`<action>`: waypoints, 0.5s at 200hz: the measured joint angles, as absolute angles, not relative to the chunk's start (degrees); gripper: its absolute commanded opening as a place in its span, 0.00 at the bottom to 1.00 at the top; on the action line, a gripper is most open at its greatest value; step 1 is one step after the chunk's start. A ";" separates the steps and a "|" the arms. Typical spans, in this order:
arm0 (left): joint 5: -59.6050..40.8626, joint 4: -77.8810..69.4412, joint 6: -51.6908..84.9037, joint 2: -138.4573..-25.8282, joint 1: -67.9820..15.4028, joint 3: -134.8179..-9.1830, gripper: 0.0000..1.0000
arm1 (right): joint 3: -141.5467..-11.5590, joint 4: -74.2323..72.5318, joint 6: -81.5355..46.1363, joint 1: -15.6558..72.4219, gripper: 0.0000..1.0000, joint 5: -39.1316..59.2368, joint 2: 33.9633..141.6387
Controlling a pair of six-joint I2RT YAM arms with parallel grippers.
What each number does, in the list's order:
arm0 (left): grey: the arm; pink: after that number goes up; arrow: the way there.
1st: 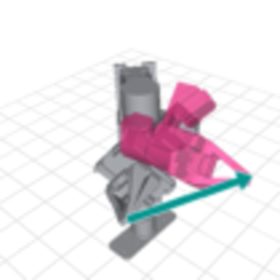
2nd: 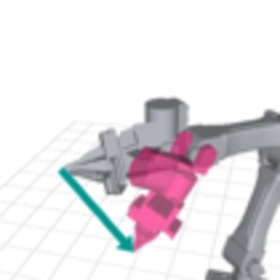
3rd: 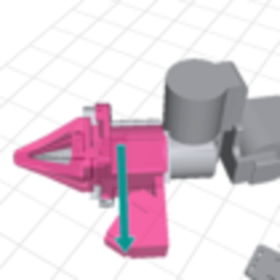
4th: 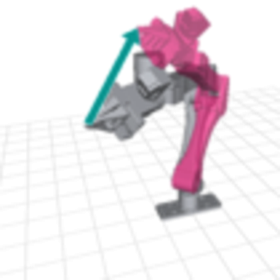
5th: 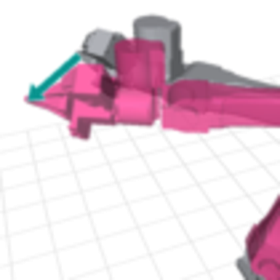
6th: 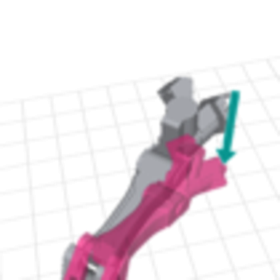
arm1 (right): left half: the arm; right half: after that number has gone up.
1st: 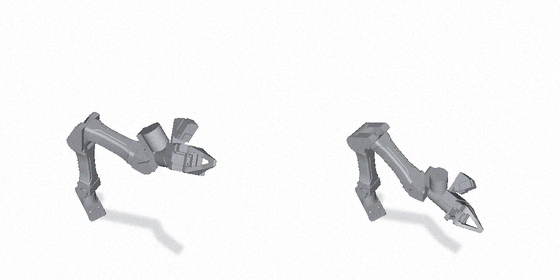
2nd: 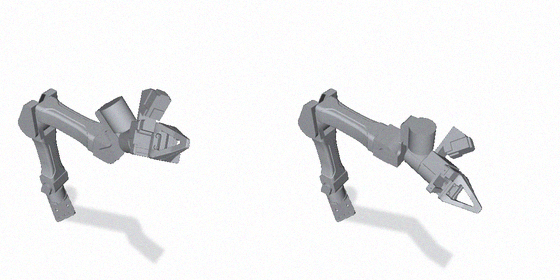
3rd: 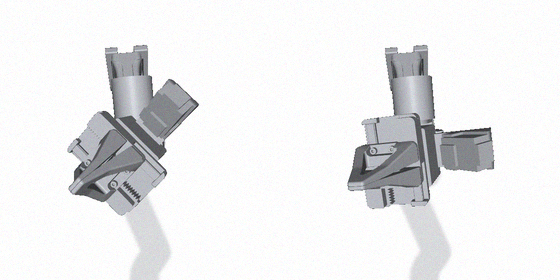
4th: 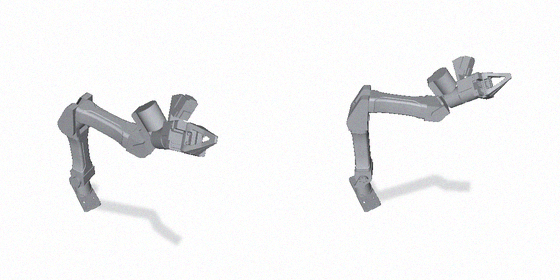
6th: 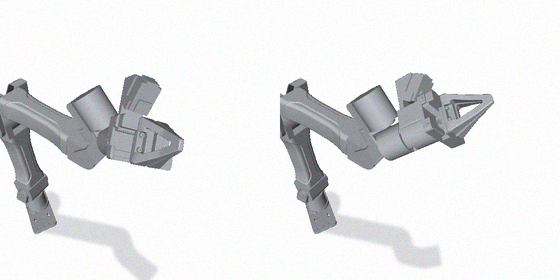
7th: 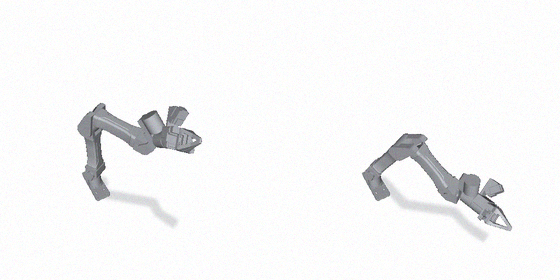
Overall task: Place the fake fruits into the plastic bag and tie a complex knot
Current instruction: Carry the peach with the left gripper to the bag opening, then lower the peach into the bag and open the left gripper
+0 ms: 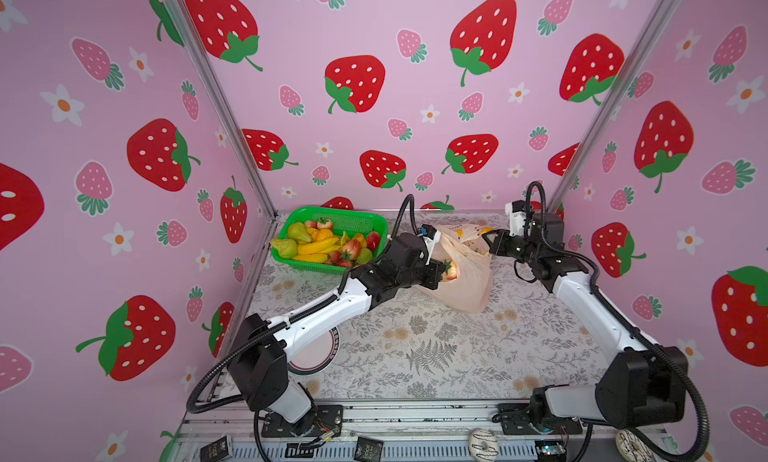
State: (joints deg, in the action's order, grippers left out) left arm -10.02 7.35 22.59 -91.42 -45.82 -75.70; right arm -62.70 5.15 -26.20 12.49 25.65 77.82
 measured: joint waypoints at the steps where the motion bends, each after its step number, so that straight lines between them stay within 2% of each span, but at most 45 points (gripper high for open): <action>1: -10.04 7.33 22.59 -91.61 -45.84 -75.88 0.00 | -62.67 5.15 -26.22 12.49 0.07 25.67 77.80; 44: -8.82 6.42 22.81 -100.53 -45.98 -82.67 0.00 | -62.06 4.91 -27.22 12.60 0.07 26.30 77.80; 100: -0.12 7.46 22.79 -110.85 -45.89 -90.43 0.01 | -62.02 4.71 -27.31 12.62 0.08 26.41 77.80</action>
